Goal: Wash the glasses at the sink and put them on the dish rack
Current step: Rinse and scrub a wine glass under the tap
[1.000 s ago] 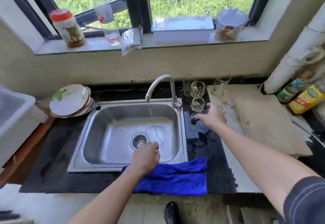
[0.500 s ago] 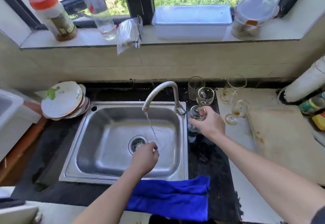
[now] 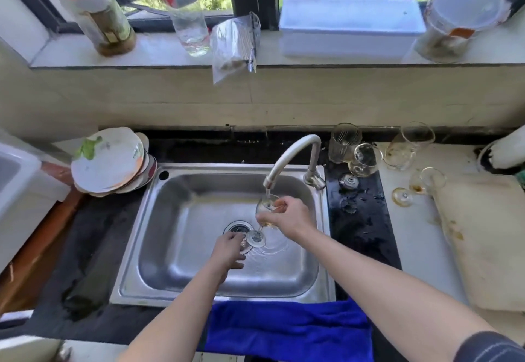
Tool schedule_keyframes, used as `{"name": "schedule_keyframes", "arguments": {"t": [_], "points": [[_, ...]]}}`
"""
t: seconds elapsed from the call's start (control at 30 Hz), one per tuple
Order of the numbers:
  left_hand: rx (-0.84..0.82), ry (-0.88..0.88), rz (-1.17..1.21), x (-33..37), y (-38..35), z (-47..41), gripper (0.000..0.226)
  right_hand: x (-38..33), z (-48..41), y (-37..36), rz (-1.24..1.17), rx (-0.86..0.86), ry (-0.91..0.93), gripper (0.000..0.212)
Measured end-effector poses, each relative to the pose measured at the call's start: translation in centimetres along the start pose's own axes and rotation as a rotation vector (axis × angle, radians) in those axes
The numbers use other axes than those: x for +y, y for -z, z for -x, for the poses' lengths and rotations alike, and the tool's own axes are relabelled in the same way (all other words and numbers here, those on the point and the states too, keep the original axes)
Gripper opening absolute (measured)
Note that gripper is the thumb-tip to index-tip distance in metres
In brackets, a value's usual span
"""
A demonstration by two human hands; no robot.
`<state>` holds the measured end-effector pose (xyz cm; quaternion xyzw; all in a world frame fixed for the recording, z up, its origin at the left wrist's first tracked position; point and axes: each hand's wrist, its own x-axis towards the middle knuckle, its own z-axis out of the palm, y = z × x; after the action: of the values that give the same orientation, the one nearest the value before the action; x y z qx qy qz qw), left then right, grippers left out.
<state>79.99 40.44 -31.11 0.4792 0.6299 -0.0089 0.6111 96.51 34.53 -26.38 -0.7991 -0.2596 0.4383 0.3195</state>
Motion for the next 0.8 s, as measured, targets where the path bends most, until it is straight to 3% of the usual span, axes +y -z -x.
{"name": "schedule_keyframes", "arguments": {"t": [0.2,0.43,0.5,0.63,0.8], "points": [[-0.228,0.199,0.329,0.9,0.3,-2.5,0.023,0.2,-1.0,-2.3,-0.227,0.061,-0.150,0.041],[-0.373,0.178,0.305,1.2,-0.6,-4.6,0.011,-0.4,-0.8,-1.7,-0.249,0.067,-0.144,0.037],[-0.419,0.210,0.320,1.3,-0.5,-4.6,0.010,-0.6,-0.8,-1.4,-0.251,0.033,-0.080,0.048],[-0.435,0.260,0.324,1.4,0.4,-4.6,0.011,-0.9,-1.0,-0.7,-0.203,-0.047,0.025,0.051],[-0.355,0.243,0.342,1.6,1.5,-5.0,0.010,-0.7,-1.5,0.3,-0.034,-0.012,0.055,0.053]]}}
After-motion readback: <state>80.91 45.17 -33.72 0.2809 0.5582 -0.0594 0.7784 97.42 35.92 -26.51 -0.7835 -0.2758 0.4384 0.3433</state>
